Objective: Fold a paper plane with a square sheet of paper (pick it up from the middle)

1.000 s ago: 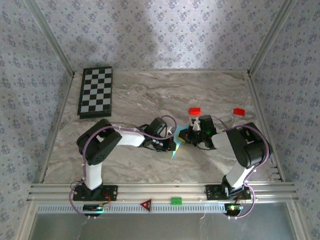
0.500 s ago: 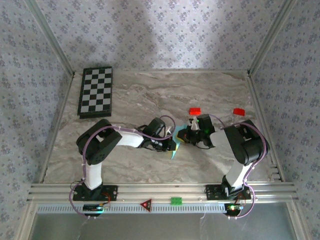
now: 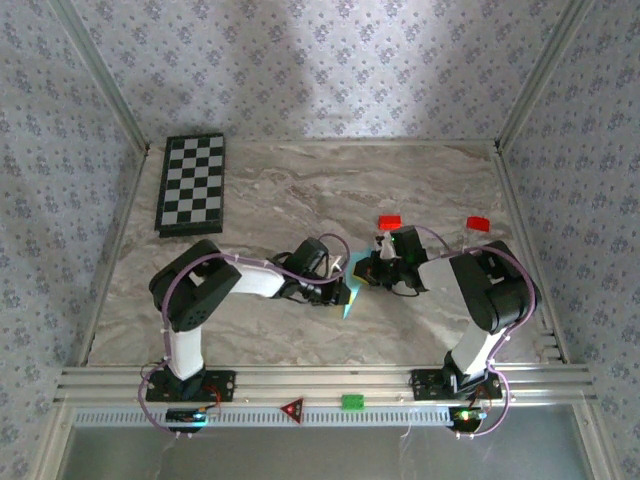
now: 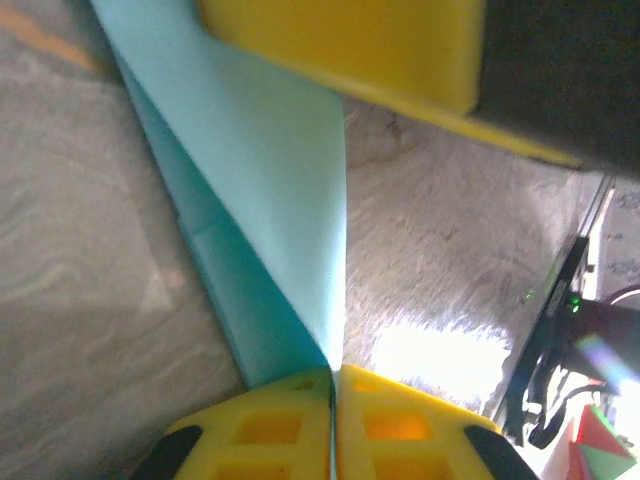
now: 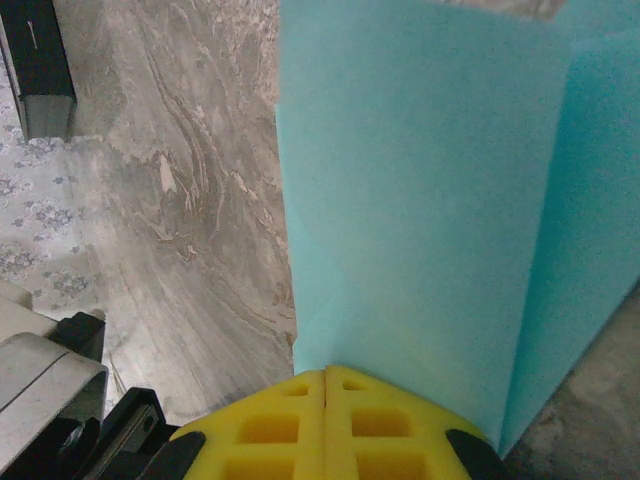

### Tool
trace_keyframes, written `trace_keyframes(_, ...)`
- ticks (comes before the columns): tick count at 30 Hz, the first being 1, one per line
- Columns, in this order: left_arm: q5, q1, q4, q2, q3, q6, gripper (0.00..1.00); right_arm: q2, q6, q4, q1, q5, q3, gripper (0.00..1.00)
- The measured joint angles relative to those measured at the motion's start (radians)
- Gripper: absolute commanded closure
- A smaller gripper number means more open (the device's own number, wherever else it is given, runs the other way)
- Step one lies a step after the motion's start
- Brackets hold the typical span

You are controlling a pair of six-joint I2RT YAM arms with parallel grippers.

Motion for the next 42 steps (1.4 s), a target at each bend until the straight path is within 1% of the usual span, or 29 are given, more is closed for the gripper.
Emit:
trace_keyframes(1, 0.000, -0.001, -0.002, -0.003, -0.003, 0.001, 0.96, 0.000, -0.001, -0.001, 0.000, 0.000, 0.000, 0.96)
trace_keyframes(4, -0.002, -0.001, -0.002, -0.007, -0.010, 0.007, 0.96, 0.000, -0.001, -0.007, 0.001, 0.000, 0.002, 0.97)
trace_keyframes(10, 0.002, -0.001, -0.003, -0.009, -0.010, 0.017, 0.89, 0.000, -0.001, -0.024, 0.002, -0.001, 0.010, 0.97)
trace_keyframes(15, 0.008, -0.008, -0.012, -0.020, -0.020, 0.025, 0.89, 0.001, -0.001, -0.031, 0.002, 0.000, 0.013, 0.97)
trace_keyframes(16, 0.008, -0.008, -0.013, -0.022, -0.023, 0.027, 0.90, 0.001, -0.002, -0.033, 0.002, 0.000, 0.013, 0.97)
trace_keyframes(19, 0.006, -0.013, -0.022, -0.029, -0.031, 0.032, 0.99, 0.001, -0.002, -0.035, 0.002, 0.000, 0.014, 0.97)
trace_keyframes(22, 0.006, -0.014, -0.028, -0.031, -0.032, 0.040, 1.00, 0.001, -0.002, -0.039, 0.003, 0.000, 0.016, 0.97)
trace_keyframes(25, 0.005, -0.014, -0.031, -0.032, -0.032, 0.043, 0.97, 0.001, -0.002, -0.043, 0.004, 0.000, 0.018, 0.97)
trace_keyframes(27, 0.003, -0.014, -0.031, -0.033, -0.034, 0.043, 0.92, 0.001, -0.002, -0.048, 0.004, 0.000, 0.019, 0.97)
trace_keyframes(28, 0.004, -0.014, -0.031, -0.034, -0.035, 0.046, 0.91, 0.001, -0.002, -0.049, 0.004, 0.000, 0.019, 0.97)
trace_keyframes(33, 0.003, -0.024, -0.046, -0.051, -0.048, 0.060, 0.92, 0.001, -0.002, -0.049, 0.004, 0.000, 0.020, 0.98)
trace_keyframes(37, 0.002, -0.026, -0.048, -0.055, -0.055, 0.061, 0.95, 0.002, -0.004, -0.055, 0.004, 0.000, 0.023, 0.98)
trace_keyframes(39, 0.002, -0.026, -0.048, -0.056, -0.056, 0.061, 0.95, 0.002, -0.004, -0.056, 0.004, 0.000, 0.023, 0.98)
trace_keyframes(42, 0.000, -0.026, -0.056, -0.063, -0.060, 0.061, 0.90, 0.002, -0.004, -0.057, 0.004, 0.000, 0.023, 0.98)
